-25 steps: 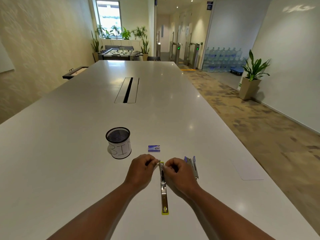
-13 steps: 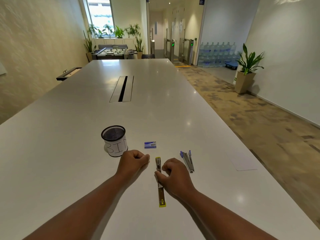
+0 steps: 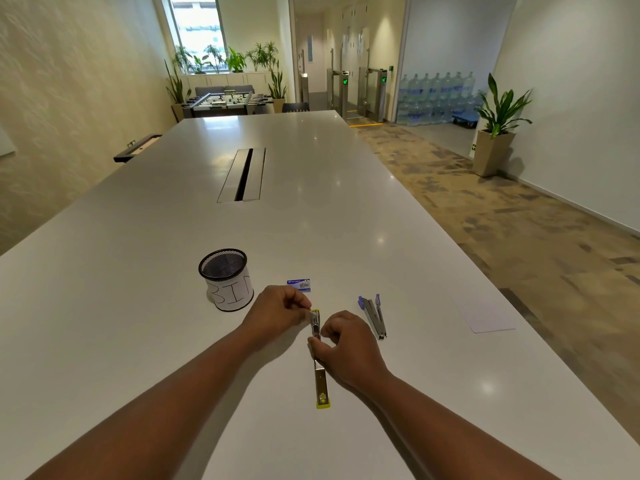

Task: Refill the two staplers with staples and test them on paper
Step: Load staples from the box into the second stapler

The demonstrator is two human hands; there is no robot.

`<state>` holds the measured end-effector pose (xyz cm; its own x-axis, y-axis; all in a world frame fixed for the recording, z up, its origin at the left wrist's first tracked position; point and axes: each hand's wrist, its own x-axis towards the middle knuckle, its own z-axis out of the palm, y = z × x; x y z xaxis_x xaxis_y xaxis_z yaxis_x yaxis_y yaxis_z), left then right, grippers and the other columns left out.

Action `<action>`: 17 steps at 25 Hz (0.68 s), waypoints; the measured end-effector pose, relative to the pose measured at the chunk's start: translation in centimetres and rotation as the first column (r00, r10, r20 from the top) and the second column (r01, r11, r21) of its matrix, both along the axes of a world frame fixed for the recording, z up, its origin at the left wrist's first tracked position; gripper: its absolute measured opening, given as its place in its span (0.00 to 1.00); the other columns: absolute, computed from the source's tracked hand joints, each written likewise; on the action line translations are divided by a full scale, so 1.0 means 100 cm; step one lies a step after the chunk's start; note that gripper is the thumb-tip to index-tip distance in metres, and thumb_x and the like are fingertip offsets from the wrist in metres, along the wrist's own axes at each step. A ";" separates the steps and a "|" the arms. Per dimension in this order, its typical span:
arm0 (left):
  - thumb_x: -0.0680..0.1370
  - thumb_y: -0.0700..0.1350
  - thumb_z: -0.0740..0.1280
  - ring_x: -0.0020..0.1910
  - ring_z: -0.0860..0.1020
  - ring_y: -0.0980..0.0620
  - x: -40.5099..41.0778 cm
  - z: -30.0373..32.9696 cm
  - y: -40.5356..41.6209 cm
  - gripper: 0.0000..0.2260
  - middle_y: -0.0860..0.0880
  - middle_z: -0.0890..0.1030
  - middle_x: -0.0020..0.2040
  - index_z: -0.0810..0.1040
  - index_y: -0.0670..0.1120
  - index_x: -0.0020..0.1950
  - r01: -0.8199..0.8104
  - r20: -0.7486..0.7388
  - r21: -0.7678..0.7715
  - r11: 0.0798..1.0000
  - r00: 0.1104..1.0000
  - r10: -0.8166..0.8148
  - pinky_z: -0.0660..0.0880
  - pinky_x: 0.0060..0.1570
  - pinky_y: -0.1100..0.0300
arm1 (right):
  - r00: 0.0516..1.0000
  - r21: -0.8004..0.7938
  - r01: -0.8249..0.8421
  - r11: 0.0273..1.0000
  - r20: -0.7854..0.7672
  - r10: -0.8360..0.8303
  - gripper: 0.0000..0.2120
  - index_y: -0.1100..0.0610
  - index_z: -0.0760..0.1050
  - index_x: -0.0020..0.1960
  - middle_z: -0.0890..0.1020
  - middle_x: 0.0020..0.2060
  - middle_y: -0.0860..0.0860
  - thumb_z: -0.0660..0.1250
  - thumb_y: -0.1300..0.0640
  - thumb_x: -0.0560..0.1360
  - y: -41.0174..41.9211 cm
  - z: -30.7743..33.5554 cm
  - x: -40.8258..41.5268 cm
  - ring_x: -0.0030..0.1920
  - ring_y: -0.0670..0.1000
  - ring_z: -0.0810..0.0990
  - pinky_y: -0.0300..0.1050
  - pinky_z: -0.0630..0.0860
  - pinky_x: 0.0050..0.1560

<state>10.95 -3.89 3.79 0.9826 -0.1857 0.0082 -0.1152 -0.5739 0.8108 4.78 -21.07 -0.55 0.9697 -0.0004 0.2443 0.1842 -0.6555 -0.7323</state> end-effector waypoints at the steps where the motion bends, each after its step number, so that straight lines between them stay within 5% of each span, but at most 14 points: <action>1: 0.74 0.39 0.76 0.38 0.82 0.64 0.001 0.004 -0.001 0.05 0.57 0.85 0.37 0.87 0.49 0.44 0.066 0.029 0.095 0.993 0.997 -0.069 0.75 0.40 0.73 | 1.000 -0.003 -0.001 1.000 -0.002 0.001 0.13 0.55 0.78 0.38 0.78 0.39 0.46 0.74 0.46 0.70 0.000 0.000 0.000 0.39 0.45 0.74 0.45 0.75 0.40; 3: 0.75 0.39 0.74 0.40 0.80 0.69 0.002 0.011 -0.005 0.07 0.61 0.84 0.38 0.88 0.50 0.44 0.156 0.049 0.235 0.959 0.984 -0.172 0.72 0.39 0.77 | 1.000 -0.004 -0.003 1.000 0.004 0.003 0.12 0.54 0.76 0.37 0.77 0.39 0.46 0.74 0.47 0.70 0.000 0.001 0.000 0.39 0.46 0.74 0.42 0.73 0.39; 7: 0.77 0.39 0.72 0.45 0.81 0.63 0.005 0.014 -0.011 0.06 0.54 0.87 0.47 0.88 0.47 0.49 0.243 0.046 0.368 0.898 0.959 -0.278 0.69 0.43 0.77 | 1.000 0.005 -0.011 1.000 0.011 0.011 0.10 0.50 0.75 0.38 0.76 0.38 0.44 0.74 0.47 0.70 0.000 0.002 -0.001 0.39 0.45 0.73 0.38 0.68 0.38; 17: 0.78 0.35 0.69 0.48 0.83 0.53 0.008 0.028 -0.018 0.08 0.49 0.87 0.47 0.87 0.44 0.48 0.372 0.035 0.504 0.779 0.893 -0.450 0.79 0.52 0.60 | 1.000 0.009 -0.018 1.000 0.020 0.018 0.10 0.51 0.76 0.38 0.74 0.38 0.43 0.74 0.48 0.70 -0.002 0.001 -0.001 0.39 0.44 0.72 0.40 0.70 0.39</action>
